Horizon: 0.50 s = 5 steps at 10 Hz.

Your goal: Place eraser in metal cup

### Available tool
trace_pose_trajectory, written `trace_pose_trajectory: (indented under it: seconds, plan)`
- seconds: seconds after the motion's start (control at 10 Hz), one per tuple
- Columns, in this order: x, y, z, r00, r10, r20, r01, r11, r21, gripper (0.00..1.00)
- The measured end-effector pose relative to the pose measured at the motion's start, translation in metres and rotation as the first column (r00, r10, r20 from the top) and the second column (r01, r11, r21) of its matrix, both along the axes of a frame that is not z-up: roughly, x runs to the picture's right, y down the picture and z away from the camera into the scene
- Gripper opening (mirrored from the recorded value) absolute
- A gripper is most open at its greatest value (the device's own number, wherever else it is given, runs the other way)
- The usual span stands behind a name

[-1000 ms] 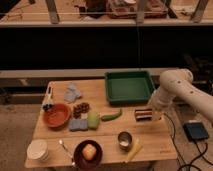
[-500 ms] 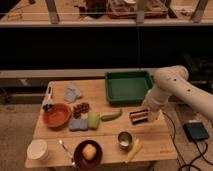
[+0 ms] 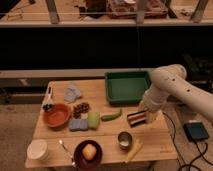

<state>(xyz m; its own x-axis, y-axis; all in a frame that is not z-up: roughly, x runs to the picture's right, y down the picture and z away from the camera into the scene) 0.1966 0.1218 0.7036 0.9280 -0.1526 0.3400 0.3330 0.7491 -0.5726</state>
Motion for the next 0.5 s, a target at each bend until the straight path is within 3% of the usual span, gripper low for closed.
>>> trace_pose_trajectory:
  seconds: [0.5]
  plan:
    - [-0.0025,0.0023,-0.0028,1.0,-0.014,0.006,0.014,0.9999,0.002,0.0]
